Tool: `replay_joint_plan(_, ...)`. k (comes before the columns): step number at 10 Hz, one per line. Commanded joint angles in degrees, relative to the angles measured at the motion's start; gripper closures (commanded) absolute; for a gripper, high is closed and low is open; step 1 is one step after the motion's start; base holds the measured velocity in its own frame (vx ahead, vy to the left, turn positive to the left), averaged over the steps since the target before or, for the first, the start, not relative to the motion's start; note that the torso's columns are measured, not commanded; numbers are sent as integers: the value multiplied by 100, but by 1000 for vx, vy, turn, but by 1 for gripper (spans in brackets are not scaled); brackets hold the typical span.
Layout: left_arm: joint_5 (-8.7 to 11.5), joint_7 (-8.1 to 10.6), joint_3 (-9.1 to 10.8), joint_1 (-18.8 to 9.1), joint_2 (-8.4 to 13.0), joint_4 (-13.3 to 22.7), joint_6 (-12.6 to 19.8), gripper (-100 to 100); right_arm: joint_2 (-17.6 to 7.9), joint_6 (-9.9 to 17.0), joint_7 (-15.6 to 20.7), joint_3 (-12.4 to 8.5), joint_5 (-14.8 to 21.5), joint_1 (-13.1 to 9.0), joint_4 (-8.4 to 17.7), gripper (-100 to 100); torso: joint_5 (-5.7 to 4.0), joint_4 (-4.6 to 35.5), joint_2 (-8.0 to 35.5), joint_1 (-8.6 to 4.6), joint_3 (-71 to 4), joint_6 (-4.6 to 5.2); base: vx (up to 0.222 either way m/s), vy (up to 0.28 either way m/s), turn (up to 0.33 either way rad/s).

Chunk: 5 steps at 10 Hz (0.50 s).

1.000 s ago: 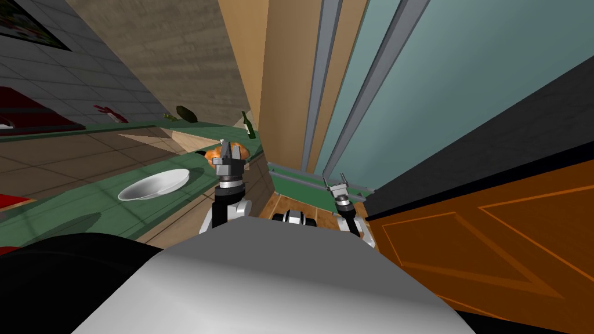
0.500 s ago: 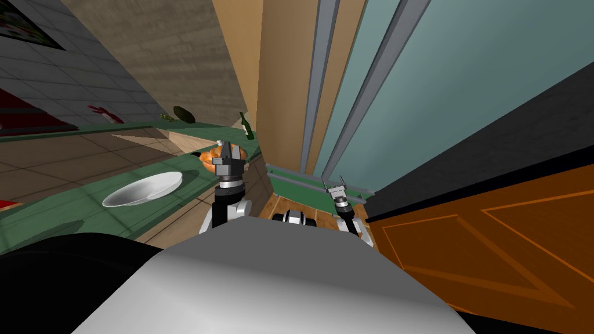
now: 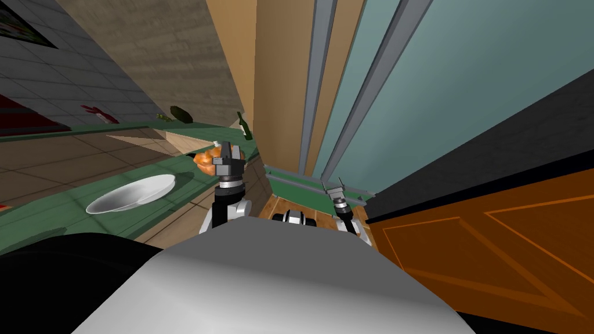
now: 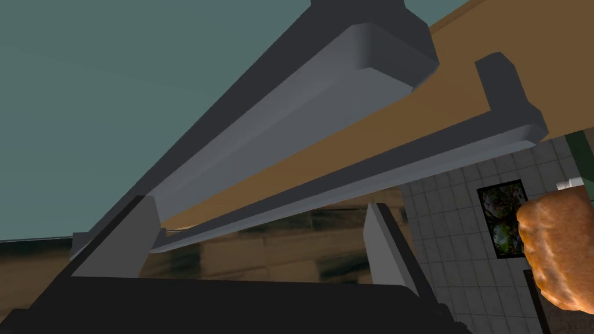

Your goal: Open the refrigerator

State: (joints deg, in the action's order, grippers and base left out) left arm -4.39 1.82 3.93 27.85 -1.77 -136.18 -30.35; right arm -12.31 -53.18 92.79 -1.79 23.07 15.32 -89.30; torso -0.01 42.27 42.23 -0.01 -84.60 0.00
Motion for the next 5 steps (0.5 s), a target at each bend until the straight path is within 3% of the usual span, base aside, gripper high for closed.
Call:
replay_joint_plan(1,0,0,0,0,0,0,0,0,77,-147,443,-34,71,-42,298,-100,0,0,1,1,0,0,54,-23,-18)
replay_joint_plan(2,0,0,0,0,0,0,0,0,77,-147,578,-34,71,-42,298,-100,0,0,1,-1,1,0,46,-21,-8)
replay_joint_plan(5,0,0,0,0,0,0,0,0,205,-315,1059,-86,149,-91,667,-100,1,2,8,4,4,-1,46,-19,-16)
